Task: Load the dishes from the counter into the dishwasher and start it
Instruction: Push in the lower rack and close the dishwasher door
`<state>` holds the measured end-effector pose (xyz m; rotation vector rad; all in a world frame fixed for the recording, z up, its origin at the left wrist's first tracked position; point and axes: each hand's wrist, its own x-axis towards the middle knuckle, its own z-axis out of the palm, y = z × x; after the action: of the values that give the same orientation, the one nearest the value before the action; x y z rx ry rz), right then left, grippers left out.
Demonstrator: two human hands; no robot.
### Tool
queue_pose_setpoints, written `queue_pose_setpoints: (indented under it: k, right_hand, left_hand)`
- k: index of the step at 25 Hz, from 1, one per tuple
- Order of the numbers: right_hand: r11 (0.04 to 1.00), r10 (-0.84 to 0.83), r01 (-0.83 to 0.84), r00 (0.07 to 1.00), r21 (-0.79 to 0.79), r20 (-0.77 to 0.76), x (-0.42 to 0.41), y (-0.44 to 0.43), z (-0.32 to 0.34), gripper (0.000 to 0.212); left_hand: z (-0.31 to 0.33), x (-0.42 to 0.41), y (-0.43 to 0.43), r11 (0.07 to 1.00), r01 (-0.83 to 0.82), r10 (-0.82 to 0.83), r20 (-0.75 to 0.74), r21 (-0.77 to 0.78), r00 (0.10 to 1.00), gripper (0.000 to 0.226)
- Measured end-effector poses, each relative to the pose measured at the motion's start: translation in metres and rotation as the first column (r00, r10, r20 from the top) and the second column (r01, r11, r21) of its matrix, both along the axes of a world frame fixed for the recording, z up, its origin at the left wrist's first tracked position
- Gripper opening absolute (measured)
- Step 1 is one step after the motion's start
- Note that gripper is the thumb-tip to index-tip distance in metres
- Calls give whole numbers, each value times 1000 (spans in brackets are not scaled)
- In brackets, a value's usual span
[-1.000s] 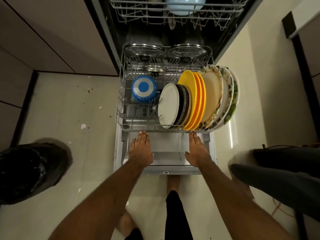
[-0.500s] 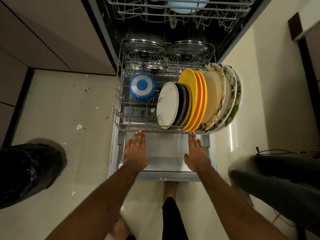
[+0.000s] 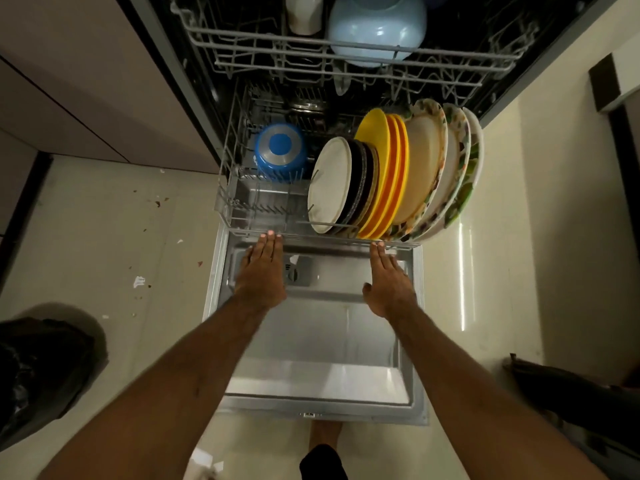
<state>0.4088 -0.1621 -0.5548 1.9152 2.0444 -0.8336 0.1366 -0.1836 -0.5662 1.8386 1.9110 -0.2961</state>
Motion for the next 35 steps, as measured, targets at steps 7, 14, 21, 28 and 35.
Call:
queue_pose_setpoints:
  k: [7,14,21,28,35]
  right_hand:
    - [1000,-8,10,998,20,-57,-3,102,-9,104]
    - [997,-57,61,994,46,-89,-16,215,-5,100]
    - [999,-29,32,991,22,-131,-16,213,-6,100]
    - [999,-33,39,969,19,-246,0,172,15,92]
    - [982,-95,45,959,-184,-268,5,31,0,92]
  left_hand:
    - [-2,0,104,1000,-27,27,-31,6,999,118]
    - [11,-2,213,998,-47,45,-68,-38,997,102]
    - [6,26,208,999,-9,9,-11,-42,1000,103]
    - [1,29,137,998,60,-63,138,26,988,112]
    - [-22,-1,-16,986,164,-162,219,10,962,121]
